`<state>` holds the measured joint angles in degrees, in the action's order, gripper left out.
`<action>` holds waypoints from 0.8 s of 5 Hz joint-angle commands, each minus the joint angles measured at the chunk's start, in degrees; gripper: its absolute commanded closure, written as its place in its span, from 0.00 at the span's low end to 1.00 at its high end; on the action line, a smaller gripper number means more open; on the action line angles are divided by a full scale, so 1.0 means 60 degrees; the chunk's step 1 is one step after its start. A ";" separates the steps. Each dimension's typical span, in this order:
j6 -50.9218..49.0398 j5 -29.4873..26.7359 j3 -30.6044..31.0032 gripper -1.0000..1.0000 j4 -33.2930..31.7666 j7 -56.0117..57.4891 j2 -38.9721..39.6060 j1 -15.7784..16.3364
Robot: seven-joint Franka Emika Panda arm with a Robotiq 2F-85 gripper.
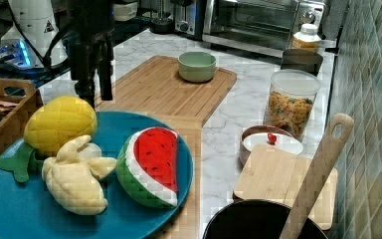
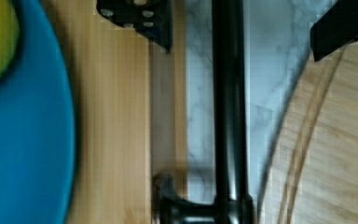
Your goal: Open the drawer.
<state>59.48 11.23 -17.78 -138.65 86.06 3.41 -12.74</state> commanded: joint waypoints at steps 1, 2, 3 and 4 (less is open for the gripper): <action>0.0722 -0.1540 0.0322 0.00 -0.0399 0.1759 0.0471 0.0039; 0.1038 -0.1852 0.0435 0.00 -0.0473 0.1934 0.0774 0.0135; 0.1474 -0.2475 0.0626 0.00 -0.0486 0.2271 0.1258 -0.0033; 0.1444 -0.2076 0.0601 0.00 -0.0426 0.2139 0.1474 0.0077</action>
<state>69.10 -2.24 -15.32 -139.66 94.34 9.88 -12.44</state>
